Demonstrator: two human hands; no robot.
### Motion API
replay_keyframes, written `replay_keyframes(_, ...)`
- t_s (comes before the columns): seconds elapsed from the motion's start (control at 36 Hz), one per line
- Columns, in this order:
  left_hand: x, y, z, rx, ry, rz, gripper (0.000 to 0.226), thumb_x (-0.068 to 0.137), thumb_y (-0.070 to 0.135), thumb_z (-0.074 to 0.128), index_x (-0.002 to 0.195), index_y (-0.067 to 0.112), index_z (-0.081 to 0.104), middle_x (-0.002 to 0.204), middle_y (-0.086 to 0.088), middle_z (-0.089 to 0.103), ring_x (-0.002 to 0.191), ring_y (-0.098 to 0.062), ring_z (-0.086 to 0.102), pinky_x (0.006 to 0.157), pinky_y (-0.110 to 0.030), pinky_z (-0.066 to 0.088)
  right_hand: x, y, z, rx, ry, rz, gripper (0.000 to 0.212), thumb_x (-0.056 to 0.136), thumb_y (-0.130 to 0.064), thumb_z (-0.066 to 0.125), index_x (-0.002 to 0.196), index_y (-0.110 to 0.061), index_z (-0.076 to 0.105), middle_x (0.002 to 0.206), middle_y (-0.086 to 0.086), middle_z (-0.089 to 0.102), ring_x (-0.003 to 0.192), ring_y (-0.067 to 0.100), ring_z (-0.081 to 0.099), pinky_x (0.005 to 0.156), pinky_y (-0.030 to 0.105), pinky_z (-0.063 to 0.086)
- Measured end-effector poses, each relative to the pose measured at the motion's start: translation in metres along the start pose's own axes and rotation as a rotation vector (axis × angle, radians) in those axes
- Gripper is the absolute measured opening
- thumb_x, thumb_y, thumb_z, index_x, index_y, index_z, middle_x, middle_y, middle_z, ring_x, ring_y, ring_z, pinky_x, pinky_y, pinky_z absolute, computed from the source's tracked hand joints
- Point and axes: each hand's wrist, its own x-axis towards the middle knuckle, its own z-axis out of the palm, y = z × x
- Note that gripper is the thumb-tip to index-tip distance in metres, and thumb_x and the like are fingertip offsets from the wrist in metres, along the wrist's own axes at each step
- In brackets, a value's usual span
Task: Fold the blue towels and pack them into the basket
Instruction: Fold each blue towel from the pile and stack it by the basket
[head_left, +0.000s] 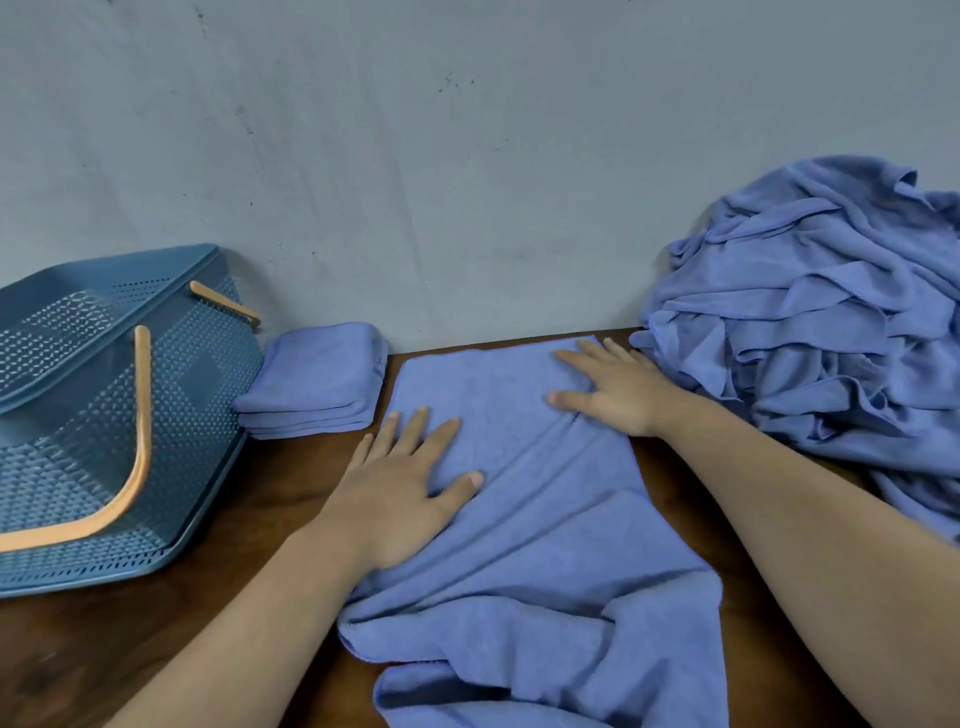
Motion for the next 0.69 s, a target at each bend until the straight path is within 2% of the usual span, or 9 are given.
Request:
replay_keyframes(0.11, 0.004, -0.004, 0.001, -0.058, 0.081, -0.017, 0.077, 0.1, 0.08, 0.024, 0.167, 0.046, 0.007, 0.176, 0.015, -0.006, 0.162, -0.012, -0.012, 0.133, -0.041, 0.0, -0.001, 0.002, 0.006, 0.034, 0.136, -0.029, 0.088, 0.09, -0.089, 0.037, 0.165, -0.047, 0.02, 0.177, -0.006, 0.009, 0.163, 0.02, 0.006, 0.131, 0.049, 0.012)
replay_keyframes(0.19, 0.004, -0.009, 0.004, -0.216, 0.246, 0.012, 0.065, 0.106, 0.063, 0.042, 0.163, 0.035, 0.033, 0.172, 0.01, 0.027, 0.161, -0.014, 0.018, 0.131, -0.039, 0.018, -0.012, 0.002, 0.008, 0.07, 0.259, -0.105, 0.075, 0.099, -0.073, 0.047, 0.162, -0.033, 0.038, 0.171, -0.002, 0.031, 0.156, 0.02, 0.028, 0.127, 0.042, 0.026)
replay_keyframes(0.25, -0.002, -0.01, 0.002, -0.386, 0.365, 0.036, 0.044, 0.107, 0.049, 0.051, 0.148, 0.032, 0.055, 0.155, 0.014, 0.052, 0.145, -0.008, 0.044, 0.121, -0.031, 0.035, -0.023, 0.001, 0.009, 0.134, 0.312, -0.158, 0.062, 0.103, -0.059, 0.052, 0.154, -0.025, 0.05, 0.162, -0.004, 0.044, 0.149, 0.017, 0.04, 0.122, 0.034, 0.033)
replay_keyframes(0.33, -0.019, -0.008, -0.004, -0.588, 0.512, 0.051, 0.015, 0.109, 0.034, 0.055, 0.113, 0.038, 0.069, 0.119, 0.026, 0.069, 0.113, 0.003, 0.061, 0.095, -0.02, 0.046, -0.048, -0.004, 0.009, 0.233, 0.319, -0.203, 0.045, 0.107, -0.048, 0.055, 0.145, -0.024, 0.059, 0.15, -0.01, 0.052, 0.136, 0.006, 0.048, 0.111, 0.025, 0.039)
replay_keyframes(0.39, -0.032, -0.009, -0.006, -0.64, 0.577, 0.061, 0.019, 0.109, 0.028, 0.056, 0.101, 0.036, 0.071, 0.108, 0.022, 0.072, 0.104, -0.002, 0.064, 0.089, -0.023, 0.047, -0.071, -0.006, 0.01, 0.286, 0.33, -0.217, 0.038, 0.107, -0.042, 0.057, 0.14, -0.023, 0.062, 0.144, -0.013, 0.055, 0.12, -0.01, 0.051, 0.103, 0.017, 0.04)
replay_keyframes(0.44, -0.045, -0.012, -0.005, -0.679, 0.598, 0.058, 0.021, 0.109, 0.025, 0.056, 0.097, 0.032, 0.071, 0.103, 0.015, 0.072, 0.101, -0.009, 0.065, 0.091, -0.032, 0.051, -0.096, -0.009, 0.011, 0.337, 0.334, -0.217, 0.036, 0.107, -0.042, 0.056, 0.138, -0.025, 0.064, 0.139, -0.016, 0.057, 0.116, -0.016, 0.051, 0.098, 0.009, 0.039)
replay_keyframes(0.5, -0.058, -0.015, -0.003, -0.705, 0.598, 0.044, 0.021, 0.109, 0.025, 0.056, 0.095, 0.031, 0.071, 0.099, 0.011, 0.071, 0.098, -0.013, 0.065, 0.09, -0.037, 0.051, -0.123, -0.012, 0.013, 0.37, 0.339, -0.217, 0.035, 0.107, -0.044, 0.056, 0.134, -0.027, 0.067, 0.137, -0.017, 0.058, 0.124, -0.014, 0.049, 0.101, 0.008, 0.039)
replay_keyframes(0.56, -0.073, -0.017, -0.002, -0.716, 0.616, 0.035, 0.02, 0.107, 0.023, 0.058, 0.094, 0.03, 0.07, 0.097, 0.009, 0.071, 0.096, -0.016, 0.065, 0.088, -0.04, 0.052, -0.149, -0.015, 0.014, 0.398, 0.348, -0.214, 0.029, 0.106, -0.043, 0.057, 0.128, -0.028, 0.07, 0.133, -0.02, 0.06, 0.126, -0.008, 0.052, 0.103, 0.014, 0.042)
replay_keyframes(0.69, -0.118, -0.012, 0.004, -0.592, 0.639, 0.084, 0.02, 0.102, 0.018, 0.064, 0.085, 0.029, 0.064, 0.084, 0.006, 0.06, 0.08, -0.017, 0.057, 0.074, -0.036, 0.048, -0.22, -0.026, 0.015, 0.429, 0.342, -0.208, 0.014, 0.105, -0.037, 0.062, 0.115, -0.039, 0.071, 0.13, -0.023, 0.06, 0.127, 0.004, 0.053, 0.1, 0.024, 0.044)
